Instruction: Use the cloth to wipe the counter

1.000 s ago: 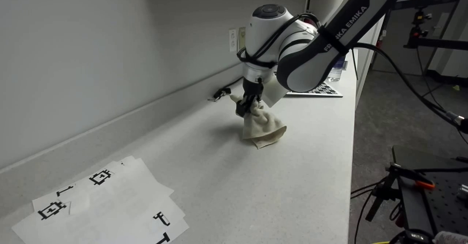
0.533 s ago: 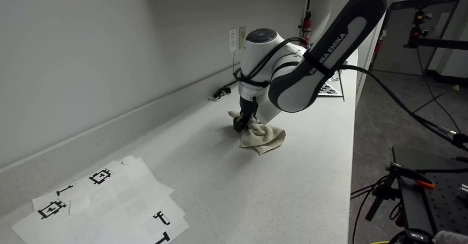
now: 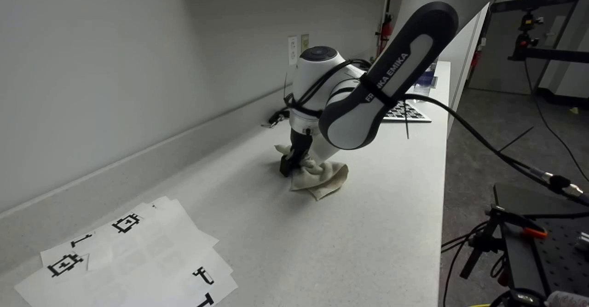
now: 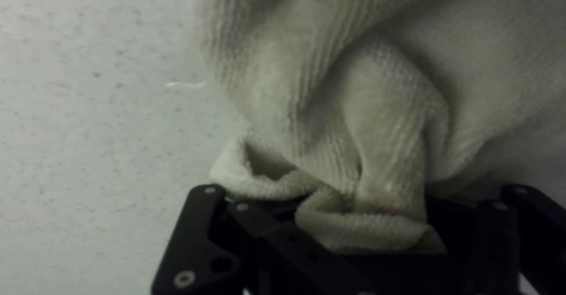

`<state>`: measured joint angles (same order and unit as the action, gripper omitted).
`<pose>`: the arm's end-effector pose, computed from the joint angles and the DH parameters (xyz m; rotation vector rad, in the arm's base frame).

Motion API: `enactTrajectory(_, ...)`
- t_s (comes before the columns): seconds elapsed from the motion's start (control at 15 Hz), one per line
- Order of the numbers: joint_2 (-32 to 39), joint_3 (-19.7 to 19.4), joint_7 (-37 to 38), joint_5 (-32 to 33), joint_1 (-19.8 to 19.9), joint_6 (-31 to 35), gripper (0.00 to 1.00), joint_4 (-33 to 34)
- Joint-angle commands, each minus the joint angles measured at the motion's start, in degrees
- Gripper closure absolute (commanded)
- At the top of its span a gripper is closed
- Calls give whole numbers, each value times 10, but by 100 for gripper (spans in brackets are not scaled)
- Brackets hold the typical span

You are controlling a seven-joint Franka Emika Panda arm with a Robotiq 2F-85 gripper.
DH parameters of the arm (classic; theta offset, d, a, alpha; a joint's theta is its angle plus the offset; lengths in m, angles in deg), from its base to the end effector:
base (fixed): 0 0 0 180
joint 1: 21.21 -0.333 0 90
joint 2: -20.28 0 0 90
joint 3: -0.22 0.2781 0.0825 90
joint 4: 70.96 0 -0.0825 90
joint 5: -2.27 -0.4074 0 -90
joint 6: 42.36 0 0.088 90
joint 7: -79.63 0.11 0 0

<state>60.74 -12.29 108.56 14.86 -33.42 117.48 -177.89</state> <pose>0.6440 0.0080 0.1118 2.9215 -0.3590 0.4017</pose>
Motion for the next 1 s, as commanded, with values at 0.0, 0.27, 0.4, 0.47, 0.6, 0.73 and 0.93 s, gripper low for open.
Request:
enactTrajectory(0.0, -2, 74, -73, -55, 19, 11, 96, 4)
enactTrajectory(0.27, -5, 93, -106, -62, 8, -3, 96, 5)
enactTrajectory(0.4, -4, 73, -105, -50, 2, -7, 96, 2)
enactTrajectory(0.47, -4, 60, -103, -45, 0, -8, 96, 0)
enactTrajectory(0.6, -3, 23, -90, -32, -5, -8, 96, -5)
enactTrajectory(0.73, -2, -11, -81, -22, -9, -7, 96, -9)
enactTrajectory(0.93, 1, -57, -66, -7, -17, -5, 96, -15)
